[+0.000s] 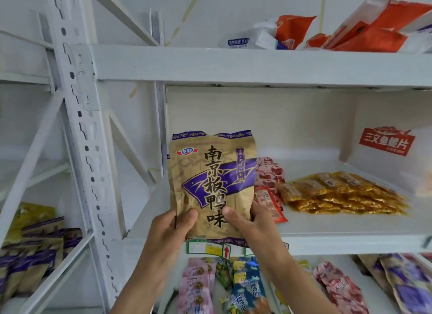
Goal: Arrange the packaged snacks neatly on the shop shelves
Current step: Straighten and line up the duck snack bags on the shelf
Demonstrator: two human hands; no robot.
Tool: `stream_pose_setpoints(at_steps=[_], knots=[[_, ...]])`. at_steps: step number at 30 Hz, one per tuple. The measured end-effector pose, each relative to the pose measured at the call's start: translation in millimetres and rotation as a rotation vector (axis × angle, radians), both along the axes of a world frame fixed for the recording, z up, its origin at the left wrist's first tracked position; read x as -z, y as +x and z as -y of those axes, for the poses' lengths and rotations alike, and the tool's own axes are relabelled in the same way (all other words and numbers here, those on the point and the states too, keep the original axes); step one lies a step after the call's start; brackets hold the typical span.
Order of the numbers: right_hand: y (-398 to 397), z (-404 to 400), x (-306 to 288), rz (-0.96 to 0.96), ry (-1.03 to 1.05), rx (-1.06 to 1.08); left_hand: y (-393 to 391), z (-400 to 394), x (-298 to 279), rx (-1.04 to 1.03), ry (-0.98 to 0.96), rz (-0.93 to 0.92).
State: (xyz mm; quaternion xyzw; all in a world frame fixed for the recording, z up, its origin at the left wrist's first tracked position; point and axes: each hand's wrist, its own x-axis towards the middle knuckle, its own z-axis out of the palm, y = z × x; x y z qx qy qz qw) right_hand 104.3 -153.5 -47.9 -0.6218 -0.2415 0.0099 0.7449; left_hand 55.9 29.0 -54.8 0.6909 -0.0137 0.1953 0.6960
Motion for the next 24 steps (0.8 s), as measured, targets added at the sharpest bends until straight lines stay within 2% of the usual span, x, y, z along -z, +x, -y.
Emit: stream_pose_setpoints(at_steps=[4,7,10,11,12,13,14,16,18,21,23,24], knots=[[-7.9,3.7,8.6,-0.079,0.045,-0.035,-4.7,4.7,4.6,-0.042,-0.068,0.045],[-17.3,3.7,8.5,-0.103,0.063,-0.077,-8.2,9.2,10.5,-0.129,-0.044,0.057],[-18.8,2.2,15.9,0.024,0.027,0.115,-14.7,13.3,15.7,-0.387,0.204,0.176],[-21.3,0.9,17.2,0.101,-0.008,0.221,-20.1,19.2,12.4,-0.438,0.246,0.228],[-26.6,3.2,20.6,0.199,-0.075,0.26,-24.9,27.6,7.4,-0.395,0.253,0.256],[-28.6,0.5,18.9,0.285,-0.178,0.25,-30.1,37.3,-0.5,-0.276,0.226,0.253],[-32.3,-2.1,13.6,0.315,-0.253,0.127,-31.4,44.4,-5.6,-0.145,0.197,0.221],[-36.3,-3.3,-1.7,0.314,-0.425,-0.05,-30.6,47.1,-14.6,-0.043,0.136,0.18],[-27.5,8.9,7.0,0.35,-0.366,-0.028,-33.2,37.2,-27.0,0.024,-0.062,0.145],[-34.2,14.5,13.7,0.291,-0.241,0.171,-41.5,19.9,-36.8,0.198,-0.475,0.052],[-45.1,18.4,19.3,0.217,-0.165,0.122,-44.1,16.8,-34.4,0.256,-0.591,-0.006],[-52.0,18.9,19.1,0.165,-0.112,0.021,-45.5,17.8,-32.9,0.27,-0.614,-0.014]])
